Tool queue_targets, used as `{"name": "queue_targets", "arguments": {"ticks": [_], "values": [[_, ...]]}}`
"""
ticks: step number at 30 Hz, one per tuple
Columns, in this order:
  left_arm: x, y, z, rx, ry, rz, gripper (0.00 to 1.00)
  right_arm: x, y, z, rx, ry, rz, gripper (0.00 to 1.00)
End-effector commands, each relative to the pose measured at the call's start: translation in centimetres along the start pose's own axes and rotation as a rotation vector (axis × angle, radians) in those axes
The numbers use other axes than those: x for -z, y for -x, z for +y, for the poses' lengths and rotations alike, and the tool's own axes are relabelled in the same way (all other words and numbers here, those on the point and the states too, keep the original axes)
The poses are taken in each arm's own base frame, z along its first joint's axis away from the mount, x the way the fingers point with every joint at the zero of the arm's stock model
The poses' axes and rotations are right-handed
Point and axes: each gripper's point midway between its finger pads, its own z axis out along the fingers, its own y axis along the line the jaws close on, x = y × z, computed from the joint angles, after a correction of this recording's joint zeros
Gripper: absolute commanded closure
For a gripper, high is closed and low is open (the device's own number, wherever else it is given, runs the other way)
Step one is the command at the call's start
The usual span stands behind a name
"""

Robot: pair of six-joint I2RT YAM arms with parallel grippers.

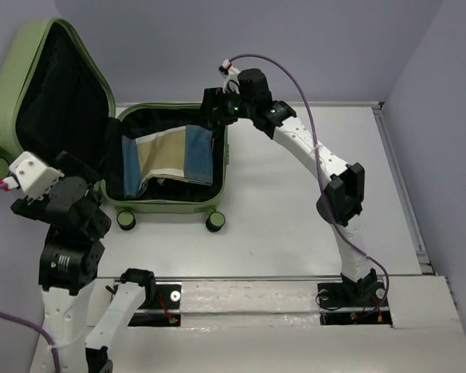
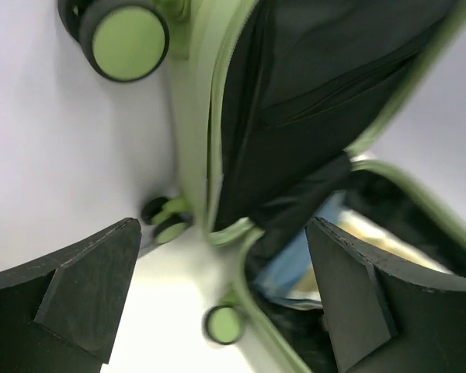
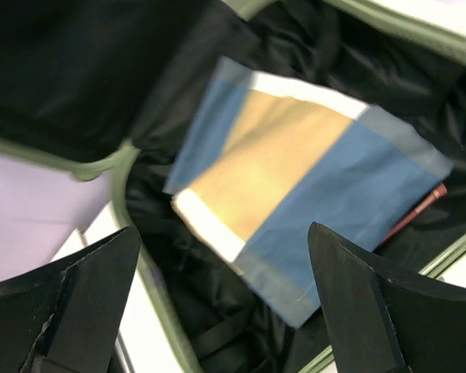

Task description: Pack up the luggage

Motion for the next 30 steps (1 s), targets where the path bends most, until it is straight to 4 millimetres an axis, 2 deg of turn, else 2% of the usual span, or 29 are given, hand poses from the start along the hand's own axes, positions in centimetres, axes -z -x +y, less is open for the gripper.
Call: {"name": "queue_targets", "arguments": {"ticks": [1, 2, 4, 5, 8, 11, 15, 16, 18, 19, 22, 23, 24, 25, 27, 28, 30], "values": [[-3.0, -2.8, 1.9, -0.198, 0.281, 0.009, 0.01, 4.4, 1.1, 4.5, 0.097, 0.12, -0.013, 0.06], [-4.2, -3.8, 1.6, -0.256, 0.321, 0.032, 0.01, 5.8, 1.4, 5.5, 0.115, 0.137, -0.022, 0.06], [-5.7, -4.7, 1.8, -0.288, 0.347, 0.072, 0.01, 6.8, 0.7, 5.9, 0.147, 0.154, -0.006, 0.06], [-7.1, -4.2, 3.0, -0.29, 0.393, 0.072, 0.01, 7.4, 0.1, 5.7, 0.159, 0.139, 0.002, 0.05], [-8.1, -3.9, 3.4, -0.294, 0.431, 0.065, 0.01, 7.9, -0.8, 4.4, 0.166, 0.072, 0.006, 0.03], [-9.5, -5.2, 3.5, -0.349, 0.484, 0.087, 0.01, 7.4, -2.2, 2.9, 0.147, 0.029, 0.027, 0.03], [-10.3, -6.1, 3.9, -0.394, 0.53, 0.083, 0.01, 5.7, -4.6, -1.2, 0.104, -0.107, 0.057, 0.03], [-10.4, -6.0, 3.8, -0.404, 0.539, 0.08, 0.02, 5.3, -5.8, -3.6, 0.09, -0.196, 0.068, 0.04], [-10.9, -6.1, 4.0, -0.427, 0.568, 0.079, 0.03, 4.8, -7.0, -5.5, 0.053, -0.269, 0.081, 0.1], [-11.0, -6.0, 4.1, -0.426, 0.582, 0.076, 0.06, 4.4, -8.3, -7.2, 0.037, -0.325, 0.1, 0.11], [-10.8, -7.1, 5.4, -0.452, 0.633, 0.078, 0.09, 3.5, -10.2, -8.5, 0.001, -0.349, 0.135, 0.15], [-10.9, -6.8, 5.5, -0.466, 0.634, 0.06, 0.11, 3.1, -11.3, -9.1, -0.011, -0.354, 0.159, 0.15], [-10.7, -7.2, 6.0, -0.483, 0.642, 0.062, 0.21, 2.8, -11.8, -9.4, -0.021, -0.355, 0.167, 0.16], [-10.7, -7.1, 6.2, -0.478, 0.645, 0.06, 0.25, 2.6, -12.2, -9.6, -0.024, -0.35, 0.175, 0.17], [-11.2, -7.5, 6.7, -0.471, 0.666, 0.081, 0.28, 2.1, -13.6, -10.5, -0.029, -0.362, 0.204, 0.22], [-11.4, -6.8, 6.4, -0.447, 0.663, 0.076, 0.38, 2.0, -13.9, -10.7, -0.03, -0.367, 0.212, 0.26], [-12.0, -6.8, 6.2, -0.453, 0.666, 0.092, 0.47, 2.0, -14.7, -11.4, -0.03, -0.386, 0.225, 0.37]]}}
